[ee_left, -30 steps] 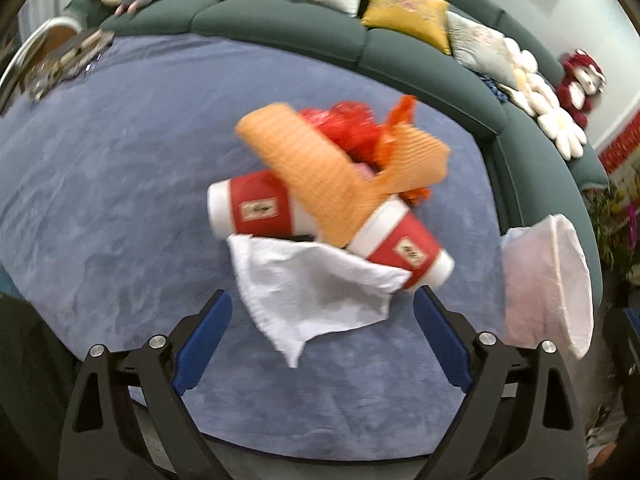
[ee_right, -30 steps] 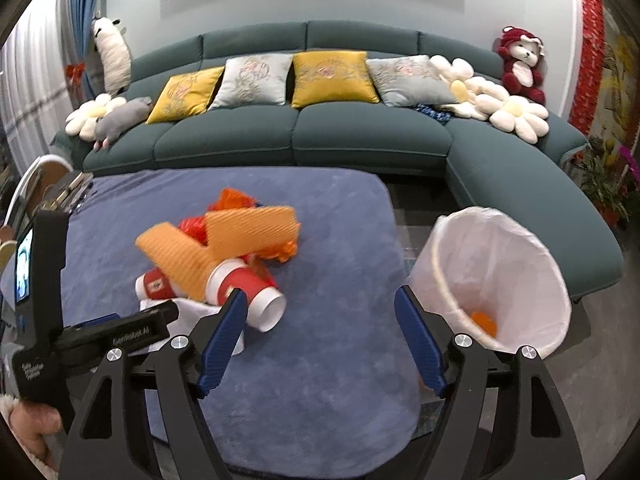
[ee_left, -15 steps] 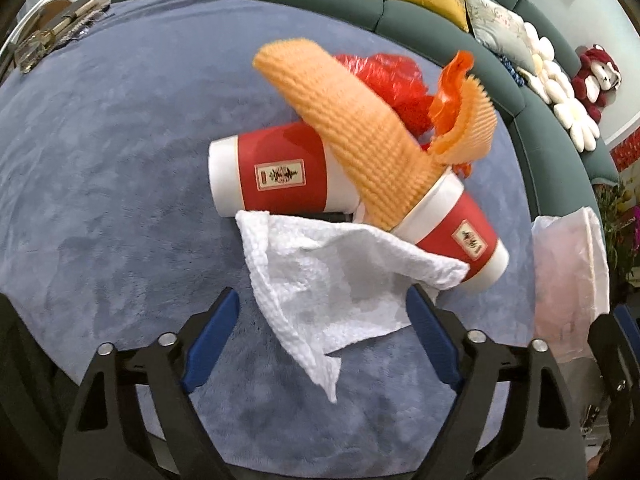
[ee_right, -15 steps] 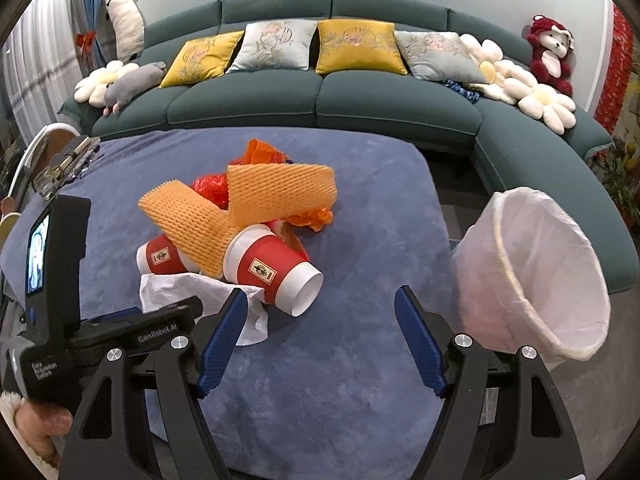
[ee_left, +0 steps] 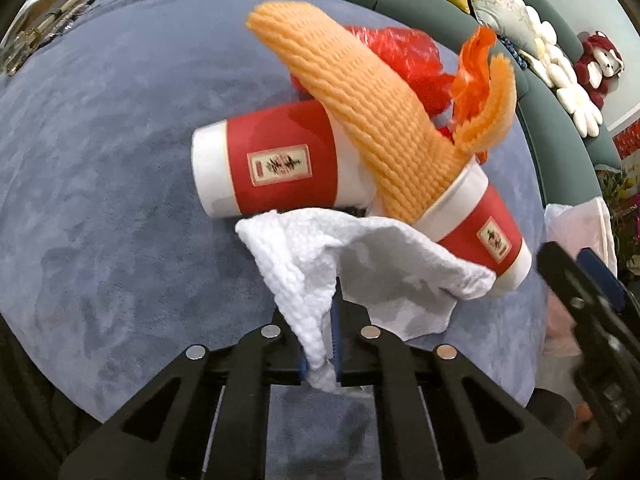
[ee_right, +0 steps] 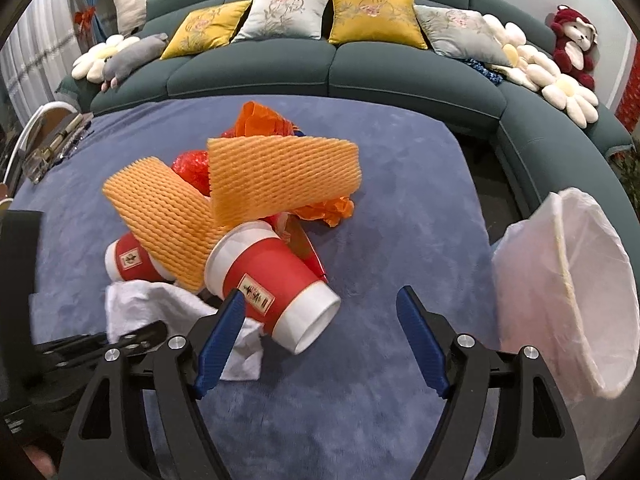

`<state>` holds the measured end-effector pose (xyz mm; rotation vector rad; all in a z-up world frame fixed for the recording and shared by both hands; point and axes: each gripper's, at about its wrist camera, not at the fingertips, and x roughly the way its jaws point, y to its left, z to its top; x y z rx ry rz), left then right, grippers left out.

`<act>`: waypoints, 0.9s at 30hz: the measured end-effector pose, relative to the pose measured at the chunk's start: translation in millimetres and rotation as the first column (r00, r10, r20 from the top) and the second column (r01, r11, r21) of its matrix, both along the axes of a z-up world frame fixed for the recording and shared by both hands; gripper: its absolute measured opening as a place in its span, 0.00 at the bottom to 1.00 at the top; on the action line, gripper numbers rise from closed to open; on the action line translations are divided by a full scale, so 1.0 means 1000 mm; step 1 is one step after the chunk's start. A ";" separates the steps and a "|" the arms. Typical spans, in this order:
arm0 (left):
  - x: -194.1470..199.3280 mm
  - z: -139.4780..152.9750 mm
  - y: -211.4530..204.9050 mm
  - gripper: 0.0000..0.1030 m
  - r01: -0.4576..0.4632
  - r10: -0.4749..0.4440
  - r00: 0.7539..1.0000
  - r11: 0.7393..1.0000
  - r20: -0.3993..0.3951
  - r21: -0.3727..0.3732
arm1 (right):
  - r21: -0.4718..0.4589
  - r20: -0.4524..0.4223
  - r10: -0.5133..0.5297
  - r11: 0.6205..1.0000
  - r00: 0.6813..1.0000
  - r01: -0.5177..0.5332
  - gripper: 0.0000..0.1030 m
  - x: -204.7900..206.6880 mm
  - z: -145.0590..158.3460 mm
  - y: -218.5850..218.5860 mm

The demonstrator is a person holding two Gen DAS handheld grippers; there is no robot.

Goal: Collect trash
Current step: 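Grasp the white tissue with the left tool, then grasp a red paper cup with the right tool while the left tool holds the tissue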

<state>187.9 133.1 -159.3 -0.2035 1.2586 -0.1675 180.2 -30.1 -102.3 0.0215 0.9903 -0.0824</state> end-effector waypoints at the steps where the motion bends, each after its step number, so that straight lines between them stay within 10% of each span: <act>1: 0.001 0.001 0.001 0.06 -0.005 0.005 1.000 1.000 0.002 0.005 | 0.003 -0.004 0.005 1.000 1.000 -0.005 0.75 0.003 -0.002 0.000; 18: 0.011 -0.009 0.013 0.06 -0.042 0.043 0.998 0.998 -0.035 0.041 | 0.170 -0.099 0.095 0.982 0.991 -0.078 0.77 0.031 -0.046 0.010; 27: 0.008 -0.002 0.001 0.06 -0.033 0.034 0.999 0.998 -0.016 0.043 | 0.159 -0.100 0.091 0.984 0.991 -0.075 0.60 0.016 -0.049 0.020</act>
